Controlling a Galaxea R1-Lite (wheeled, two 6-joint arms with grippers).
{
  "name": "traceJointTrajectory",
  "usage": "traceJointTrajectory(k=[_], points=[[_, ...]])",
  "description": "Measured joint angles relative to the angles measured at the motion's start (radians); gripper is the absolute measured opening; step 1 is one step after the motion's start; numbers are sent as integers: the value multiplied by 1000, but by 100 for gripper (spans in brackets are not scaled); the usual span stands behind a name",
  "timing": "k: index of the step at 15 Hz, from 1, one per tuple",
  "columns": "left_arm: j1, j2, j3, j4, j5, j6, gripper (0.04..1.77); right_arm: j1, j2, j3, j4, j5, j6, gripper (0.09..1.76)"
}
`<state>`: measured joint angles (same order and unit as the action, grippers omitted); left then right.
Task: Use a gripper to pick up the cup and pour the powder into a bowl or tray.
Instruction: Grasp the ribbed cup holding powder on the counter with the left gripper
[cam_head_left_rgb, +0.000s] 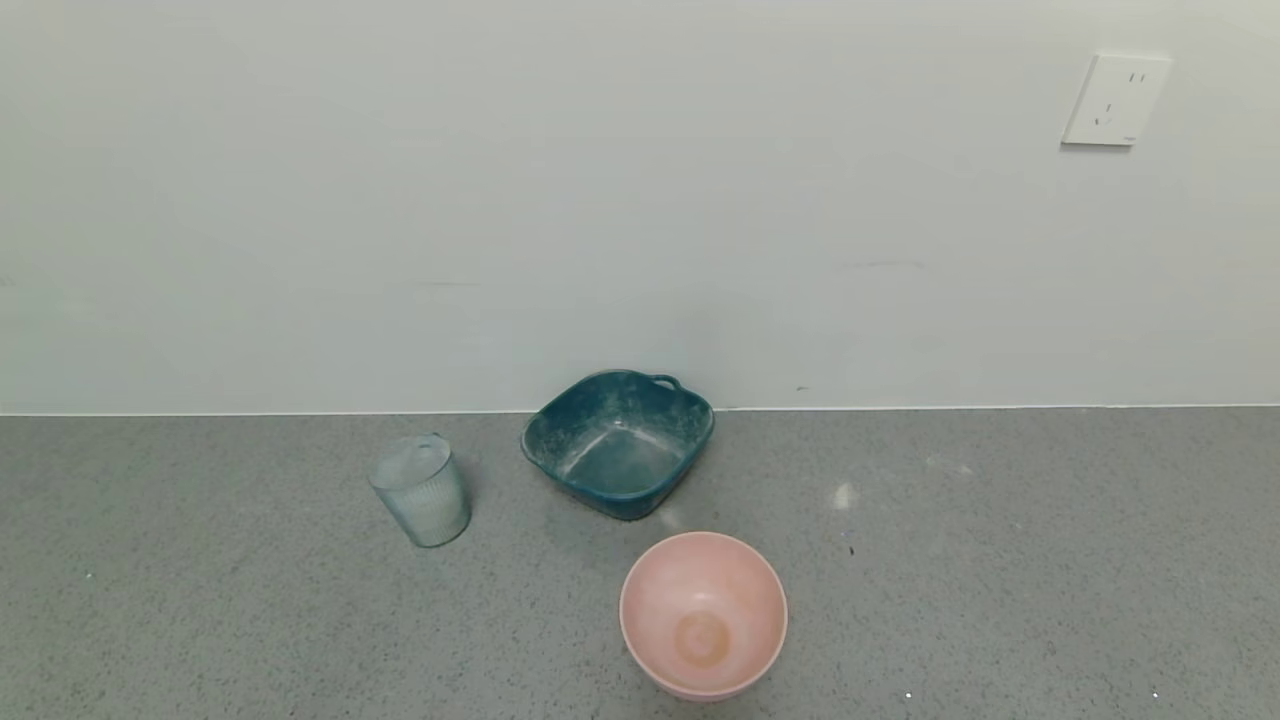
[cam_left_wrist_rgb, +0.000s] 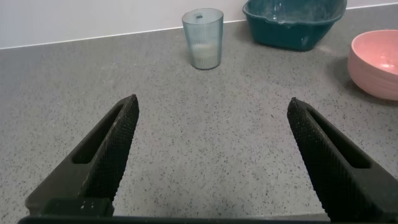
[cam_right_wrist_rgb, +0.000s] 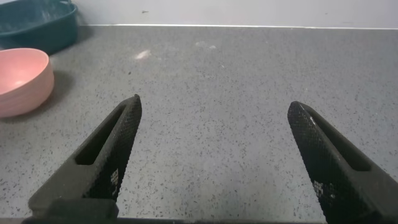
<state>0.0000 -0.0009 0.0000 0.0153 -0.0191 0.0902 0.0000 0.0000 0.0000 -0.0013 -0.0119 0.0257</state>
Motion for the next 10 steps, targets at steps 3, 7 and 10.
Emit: traceJointTrajectory(k=[3,7,10], points=[[0,0,0,0,0,-1,172,0,0,0,0,0,1,171],[0,0,0,-3,-1,-1,172,0,0,0,0,0,0,171],[0,0,-9,4,-4,0,172,0,0,0,0,0,0,171]])
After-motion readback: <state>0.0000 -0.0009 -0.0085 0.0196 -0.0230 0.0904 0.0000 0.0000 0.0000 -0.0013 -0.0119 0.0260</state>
